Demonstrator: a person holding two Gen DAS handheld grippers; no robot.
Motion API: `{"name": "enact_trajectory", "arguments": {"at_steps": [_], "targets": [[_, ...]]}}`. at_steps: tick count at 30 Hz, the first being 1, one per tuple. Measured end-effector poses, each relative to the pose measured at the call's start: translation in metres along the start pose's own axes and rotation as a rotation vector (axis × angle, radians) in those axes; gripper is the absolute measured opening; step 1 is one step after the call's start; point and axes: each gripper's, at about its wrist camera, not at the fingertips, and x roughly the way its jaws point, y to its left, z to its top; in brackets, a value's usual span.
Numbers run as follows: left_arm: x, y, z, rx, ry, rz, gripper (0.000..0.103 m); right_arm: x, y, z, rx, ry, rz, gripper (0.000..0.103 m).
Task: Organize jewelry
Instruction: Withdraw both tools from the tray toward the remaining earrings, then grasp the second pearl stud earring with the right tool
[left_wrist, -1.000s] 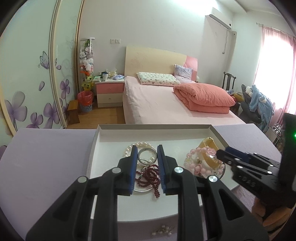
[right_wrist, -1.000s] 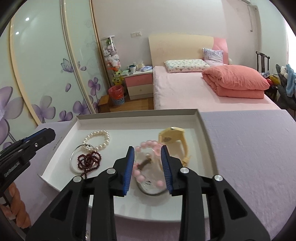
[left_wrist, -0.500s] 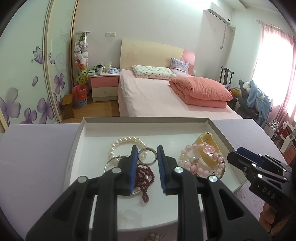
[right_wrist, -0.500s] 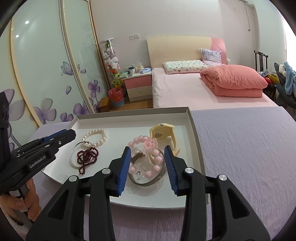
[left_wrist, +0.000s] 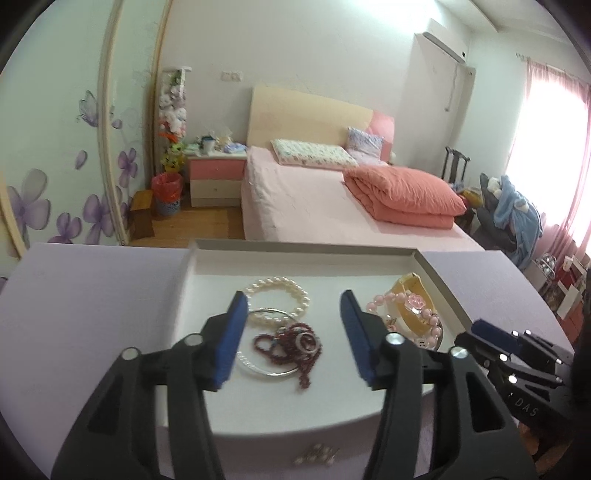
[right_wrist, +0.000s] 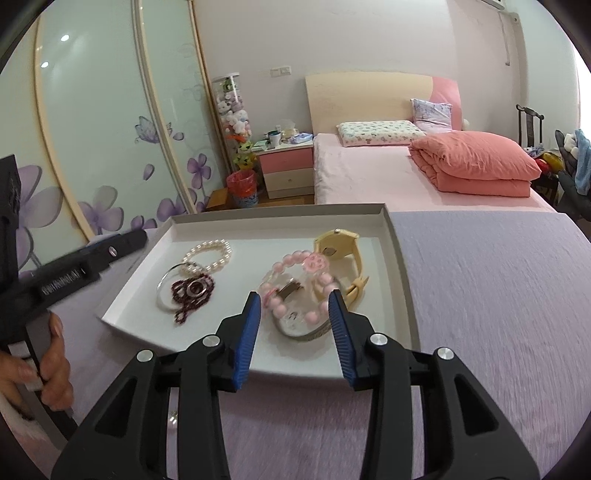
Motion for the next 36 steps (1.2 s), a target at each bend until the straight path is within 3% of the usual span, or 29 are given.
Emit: {"name": "enact_trajectory", "arguments": {"at_steps": [13, 22, 29, 32, 36], "targets": [[-0.107, 0.045, -0.033, 0.003, -0.085, 0.144, 0.082, -0.013, 0.048, -0.045, -0.080, 0.116, 0.113, 0.040], [-0.138, 0.058, -0.059, 0.009, -0.075, 0.189, 0.086, -0.010, 0.082, -0.075, -0.150, 0.216, 0.146, 0.040], [-0.152, 0.068, -0.063, -0.011, -0.087, 0.191, 0.087, -0.003, 0.096, -0.083, -0.187, 0.250, 0.091, 0.039], [-0.154, 0.071, -0.063, -0.016, -0.092, 0.191, 0.087, 0.000, 0.100, -0.082, -0.194, 0.250, 0.063, 0.037], [-0.154, 0.070, -0.064, -0.016, -0.092, 0.189, 0.087, 0.004, 0.101, -0.079, -0.204, 0.248, 0.037, 0.027]]}}
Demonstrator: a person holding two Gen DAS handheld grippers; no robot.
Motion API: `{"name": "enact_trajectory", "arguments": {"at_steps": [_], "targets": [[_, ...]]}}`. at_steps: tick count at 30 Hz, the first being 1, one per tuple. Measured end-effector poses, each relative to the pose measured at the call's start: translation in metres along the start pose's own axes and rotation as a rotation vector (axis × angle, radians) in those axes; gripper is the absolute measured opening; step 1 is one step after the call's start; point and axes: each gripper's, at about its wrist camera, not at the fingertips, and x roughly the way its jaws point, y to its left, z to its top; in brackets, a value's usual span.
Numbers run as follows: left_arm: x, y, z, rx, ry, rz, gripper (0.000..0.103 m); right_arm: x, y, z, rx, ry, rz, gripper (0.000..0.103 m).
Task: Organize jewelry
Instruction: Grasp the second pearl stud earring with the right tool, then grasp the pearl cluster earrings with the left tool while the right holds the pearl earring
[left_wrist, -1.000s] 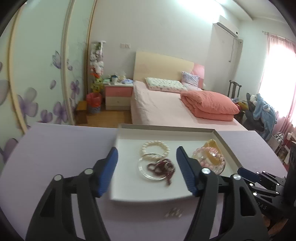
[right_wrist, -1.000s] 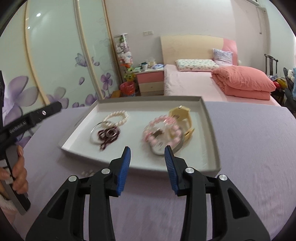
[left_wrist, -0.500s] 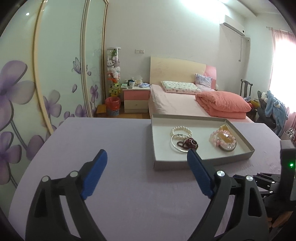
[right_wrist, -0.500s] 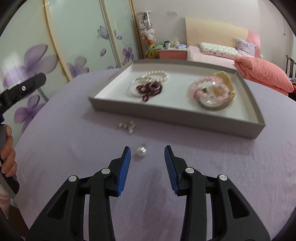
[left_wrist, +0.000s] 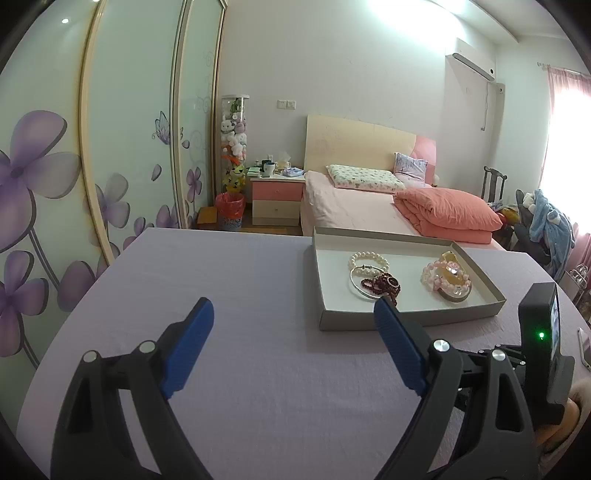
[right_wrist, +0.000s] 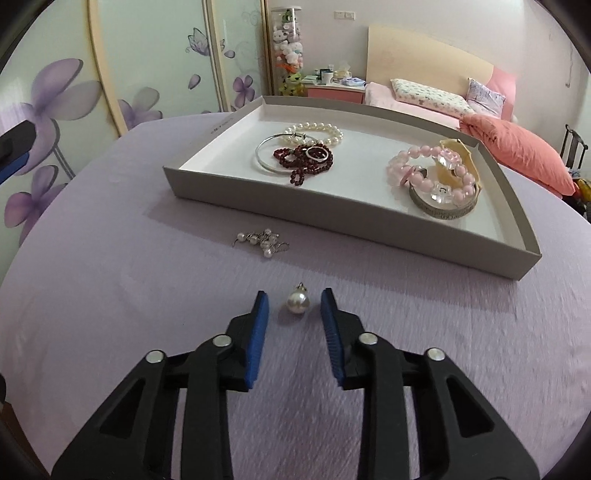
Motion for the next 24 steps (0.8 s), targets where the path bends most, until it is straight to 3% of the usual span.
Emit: {"name": "enact_trajectory", "arguments": {"at_steps": [24], "targets": [[0.016, -0.026, -0.007, 0.038, 0.053, -0.013, 0.087, -0.001, -0.004, 0.002, -0.014, 0.007, -0.008, 0.014]]}}
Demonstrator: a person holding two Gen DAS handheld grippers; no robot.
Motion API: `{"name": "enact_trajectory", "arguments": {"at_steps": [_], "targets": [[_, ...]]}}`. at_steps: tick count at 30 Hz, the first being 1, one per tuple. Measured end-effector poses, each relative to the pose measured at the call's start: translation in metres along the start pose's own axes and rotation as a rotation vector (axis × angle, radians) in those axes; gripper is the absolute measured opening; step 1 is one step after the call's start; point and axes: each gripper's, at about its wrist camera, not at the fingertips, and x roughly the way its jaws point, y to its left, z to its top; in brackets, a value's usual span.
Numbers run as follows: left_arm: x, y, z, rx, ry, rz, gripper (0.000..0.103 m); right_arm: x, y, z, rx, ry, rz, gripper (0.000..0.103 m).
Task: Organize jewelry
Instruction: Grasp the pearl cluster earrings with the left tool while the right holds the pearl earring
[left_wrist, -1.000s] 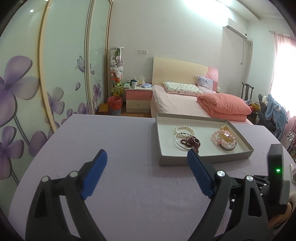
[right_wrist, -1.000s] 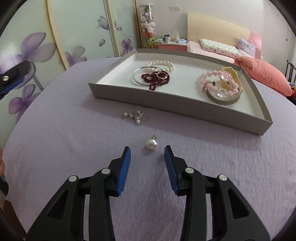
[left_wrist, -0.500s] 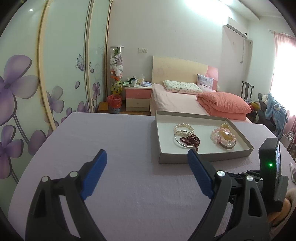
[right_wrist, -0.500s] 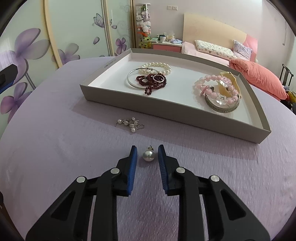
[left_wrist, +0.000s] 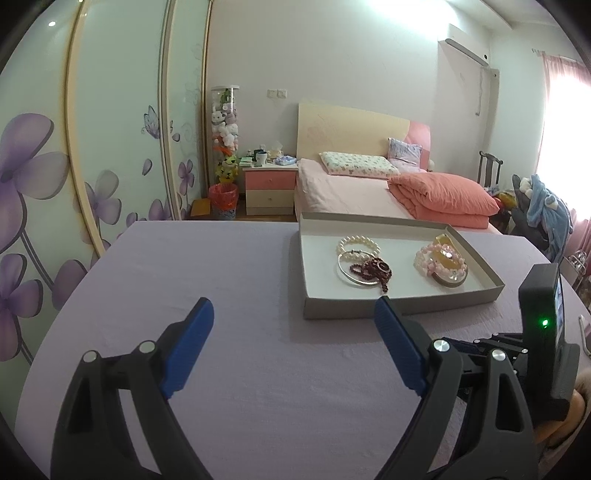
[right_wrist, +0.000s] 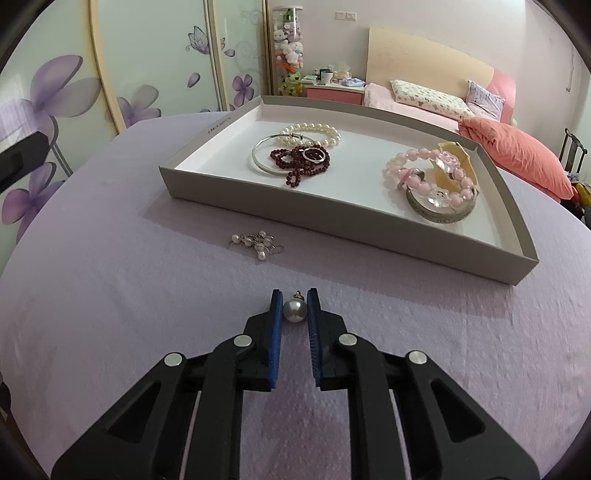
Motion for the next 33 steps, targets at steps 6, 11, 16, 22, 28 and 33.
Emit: {"name": "enact_trajectory", "arguments": {"at_steps": [6, 11, 16, 22, 28, 33], "targets": [[0.013, -0.018, -0.007, 0.031, 0.042, -0.027, 0.087, -0.013, -0.044, -0.006, 0.097, -0.005, -0.042, 0.014], [0.030, -0.038, -0.015, 0.066, 0.095, -0.061, 0.087, -0.040, -0.087, -0.001, 0.204, -0.084, -0.060, 0.014], [0.050, -0.064, -0.023, 0.106, 0.155, -0.087, 0.087, -0.059, -0.108, 0.007, 0.246, -0.156, -0.066, 0.014], [0.072, -0.087, -0.028, 0.123, 0.212, -0.100, 0.087, -0.061, -0.119, 0.012, 0.258, -0.186, -0.053, 0.014], [0.098, -0.101, -0.030, 0.131, 0.277, -0.074, 0.086, -0.054, -0.128, 0.013, 0.283, -0.197, -0.018, 0.014], [0.117, -0.107, -0.031, 0.131, 0.322, -0.058, 0.077, -0.048, -0.132, 0.010, 0.308, -0.206, 0.019, 0.014]]}}
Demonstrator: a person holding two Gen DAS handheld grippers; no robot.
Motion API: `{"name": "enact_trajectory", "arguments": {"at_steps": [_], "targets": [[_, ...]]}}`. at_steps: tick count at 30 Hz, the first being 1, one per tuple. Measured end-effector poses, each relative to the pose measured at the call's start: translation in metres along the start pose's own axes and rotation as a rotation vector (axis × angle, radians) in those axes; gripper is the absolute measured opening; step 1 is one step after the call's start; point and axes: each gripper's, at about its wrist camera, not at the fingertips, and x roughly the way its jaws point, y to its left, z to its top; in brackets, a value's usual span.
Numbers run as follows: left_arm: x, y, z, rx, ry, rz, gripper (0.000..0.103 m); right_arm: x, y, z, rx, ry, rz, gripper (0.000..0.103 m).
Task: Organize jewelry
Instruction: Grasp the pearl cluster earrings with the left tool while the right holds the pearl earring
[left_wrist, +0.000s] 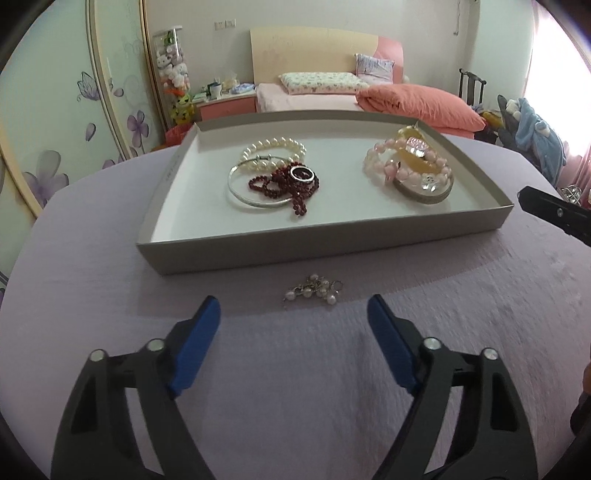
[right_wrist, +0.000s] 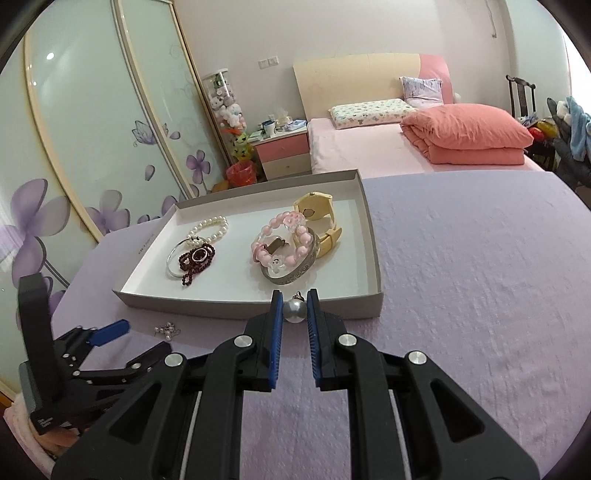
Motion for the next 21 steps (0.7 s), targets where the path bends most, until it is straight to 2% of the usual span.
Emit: {"name": "enact_trajectory", "arguments": {"at_steps": [2, 15, 18, 20, 21], "targets": [[0.004, -0.001, 0.002, -0.006, 0.017, -0.010, 0.072, 0.004, -0.002, -0.001, 0.005, 0.005, 0.004, 0.014], [0.010, -0.009, 0.011, 0.001, 0.015, 0.004, 0.059, 0.005, -0.006, -0.002, 0.025, 0.007, 0.016, 0.014], [0.009, -0.015, 0.011, 0.022, 0.008, -0.003, 0.044, 0.004, -0.004, -0.002, 0.020, 0.008, 0.017, 0.014], [0.007, -0.019, 0.011, 0.039, 0.003, -0.011, 0.031, 0.004, -0.003, -0.003, 0.017, 0.010, 0.020, 0.014], [0.006, -0.020, 0.010, 0.048, 0.001, -0.015, 0.020, 0.004, -0.001, -0.003, 0.015, 0.011, 0.020, 0.014]]}}
